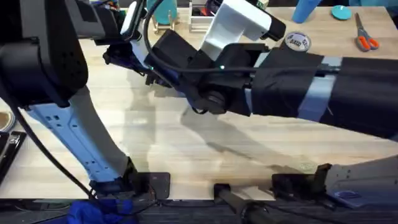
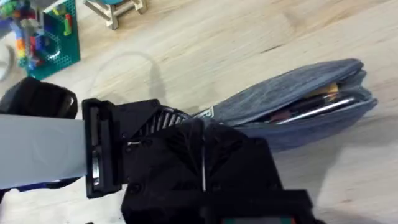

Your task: Unzip the bag, pick up the pens from the table one at a time and place them inside, then zip the bag closed.

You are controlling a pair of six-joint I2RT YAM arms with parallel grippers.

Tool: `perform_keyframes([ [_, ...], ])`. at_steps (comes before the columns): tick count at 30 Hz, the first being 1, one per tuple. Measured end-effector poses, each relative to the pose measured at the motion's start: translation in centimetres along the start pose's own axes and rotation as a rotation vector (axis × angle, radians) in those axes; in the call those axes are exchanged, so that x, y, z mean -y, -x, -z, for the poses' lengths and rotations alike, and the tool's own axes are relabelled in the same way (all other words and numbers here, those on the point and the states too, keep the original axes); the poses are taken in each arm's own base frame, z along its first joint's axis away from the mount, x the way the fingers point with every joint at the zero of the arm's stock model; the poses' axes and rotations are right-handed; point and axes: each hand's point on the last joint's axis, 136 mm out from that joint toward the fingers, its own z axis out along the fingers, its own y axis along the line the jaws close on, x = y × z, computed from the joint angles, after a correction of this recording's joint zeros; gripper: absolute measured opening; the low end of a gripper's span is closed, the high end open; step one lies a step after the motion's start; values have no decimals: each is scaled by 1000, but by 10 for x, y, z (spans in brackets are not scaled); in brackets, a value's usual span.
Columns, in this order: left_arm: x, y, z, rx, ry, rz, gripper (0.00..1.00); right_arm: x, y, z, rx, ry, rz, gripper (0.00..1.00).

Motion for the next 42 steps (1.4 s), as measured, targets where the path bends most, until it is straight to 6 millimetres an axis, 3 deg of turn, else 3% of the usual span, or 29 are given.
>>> perform_keyframes([
  [23, 0, 0, 0, 1, 1, 0, 43, 44, 27, 13, 28, -142, 33, 31],
  [31, 0, 0, 0, 0, 0, 0, 42, 65, 54, 18, 77, -203, 19, 30],
  [42, 0, 0, 0, 0, 0, 0, 42, 86, 64, 15, 70, -274, 19, 30],
])
